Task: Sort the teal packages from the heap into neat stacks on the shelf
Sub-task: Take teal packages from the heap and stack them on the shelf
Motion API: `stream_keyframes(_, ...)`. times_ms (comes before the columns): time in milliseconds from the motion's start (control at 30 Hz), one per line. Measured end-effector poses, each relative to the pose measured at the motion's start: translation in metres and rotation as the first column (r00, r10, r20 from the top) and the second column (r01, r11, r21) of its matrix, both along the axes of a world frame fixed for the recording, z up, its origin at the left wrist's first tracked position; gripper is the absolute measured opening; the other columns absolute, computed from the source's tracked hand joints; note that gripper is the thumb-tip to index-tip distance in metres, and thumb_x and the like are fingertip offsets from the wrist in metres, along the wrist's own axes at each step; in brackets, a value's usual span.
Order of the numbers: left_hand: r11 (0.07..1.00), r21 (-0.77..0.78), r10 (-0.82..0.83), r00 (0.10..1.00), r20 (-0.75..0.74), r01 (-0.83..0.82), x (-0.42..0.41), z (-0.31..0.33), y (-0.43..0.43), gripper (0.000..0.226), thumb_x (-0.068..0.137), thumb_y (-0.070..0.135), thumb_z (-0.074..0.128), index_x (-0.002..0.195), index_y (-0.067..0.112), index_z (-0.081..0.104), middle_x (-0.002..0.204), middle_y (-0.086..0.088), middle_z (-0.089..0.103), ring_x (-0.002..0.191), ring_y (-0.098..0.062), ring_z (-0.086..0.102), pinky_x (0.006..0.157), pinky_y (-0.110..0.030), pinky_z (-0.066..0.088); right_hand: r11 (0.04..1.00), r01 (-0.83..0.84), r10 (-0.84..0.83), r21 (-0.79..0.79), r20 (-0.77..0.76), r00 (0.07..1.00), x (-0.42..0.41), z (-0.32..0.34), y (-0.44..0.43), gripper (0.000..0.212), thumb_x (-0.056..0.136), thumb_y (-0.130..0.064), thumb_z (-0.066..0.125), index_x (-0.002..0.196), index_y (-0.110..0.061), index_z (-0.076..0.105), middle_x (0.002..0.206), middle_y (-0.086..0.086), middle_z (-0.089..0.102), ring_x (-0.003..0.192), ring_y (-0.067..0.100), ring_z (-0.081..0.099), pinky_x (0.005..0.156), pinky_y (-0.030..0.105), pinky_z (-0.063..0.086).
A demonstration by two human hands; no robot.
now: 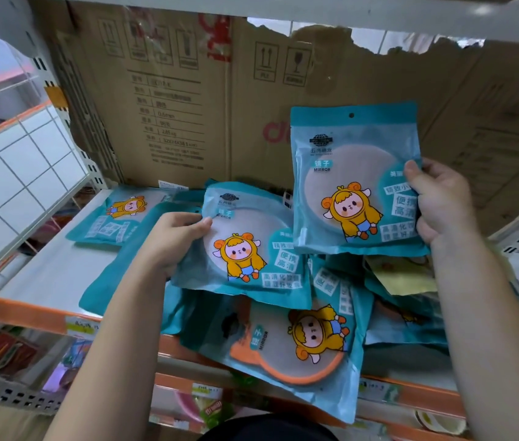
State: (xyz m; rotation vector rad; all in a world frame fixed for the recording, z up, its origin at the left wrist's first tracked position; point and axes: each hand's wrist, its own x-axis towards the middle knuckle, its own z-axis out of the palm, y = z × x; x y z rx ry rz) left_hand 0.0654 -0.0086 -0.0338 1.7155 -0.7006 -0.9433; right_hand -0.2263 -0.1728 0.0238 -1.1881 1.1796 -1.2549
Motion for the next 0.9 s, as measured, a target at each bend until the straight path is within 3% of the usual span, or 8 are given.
stream_keyframes(133,0.995,-0.039,0.087,0.988,-0.131,-0.093,0.013,0.004,0.003,0.024,0.098,0.015,0.055,0.115,0.002,0.063,0.094,-0.013,0.071,0.073,-0.023,0.069,0.064,-0.037,0.059,1.000,-0.002,0.002,0.010,0.021,1.000,-0.002,0.000,-0.002,0.008,0.094,-0.023,0.061,0.101,-0.022,0.065,0.098,-0.001,0.072,0.084,0.012,0.073,0.069,0.031,0.058)
stream_keyframes(333,0.967,-0.127,0.197,0.962,-0.187,-0.223,0.019,0.003,0.003,0.015,0.098,0.013,0.053,0.105,0.008,0.064,0.092,-0.009,0.069,0.073,-0.019,0.068,0.058,-0.029,0.058,1.000,-0.003,0.003,-0.004,0.039,0.999,-0.004,0.000,-0.002,0.006,0.095,-0.021,0.060,0.095,-0.023,0.065,0.095,-0.002,0.072,0.082,0.012,0.073,0.064,0.029,0.058)
stream_keyframes(633,0.969,-0.183,0.132,0.974,-0.186,-0.167,0.010,-0.015,0.001,0.013,0.096,0.012,0.055,0.098,0.011,0.068,0.081,-0.002,0.075,0.071,-0.016,0.071,0.062,-0.030,0.056,1.000,0.000,0.001,-0.015,0.051,0.999,-0.003,-0.006,-0.003,0.010,0.094,-0.021,0.062,0.102,-0.018,0.065,0.095,-0.001,0.073,0.082,0.013,0.073,0.063,0.027,0.057)
stream_keyframes(767,0.978,-0.187,0.089,0.995,-0.044,-0.095,0.005,-0.018,-0.005,0.013,0.095,0.017,0.060,0.101,0.011,0.070,0.089,-0.006,0.075,0.077,-0.020,0.073,0.064,-0.032,0.058,1.000,0.007,-0.006,-0.018,0.057,0.998,-0.002,-0.006,-0.002,0.008,0.094,-0.021,0.062,0.101,-0.018,0.065,0.095,-0.001,0.073,0.081,0.013,0.073,0.062,0.027,0.057)
stream_keyframes(900,0.996,-0.066,-0.032,0.951,0.308,0.055,-0.002,-0.021,-0.013,0.021,0.095,0.031,0.059,0.097,0.011,0.064,0.092,-0.003,0.070,0.086,-0.022,0.066,0.079,-0.043,0.052,1.000,0.011,-0.011,-0.009,0.041,0.999,-0.001,-0.008,-0.005,0.010,0.093,-0.022,0.063,0.102,-0.019,0.065,0.098,0.000,0.073,0.085,0.014,0.073,0.069,0.032,0.059)
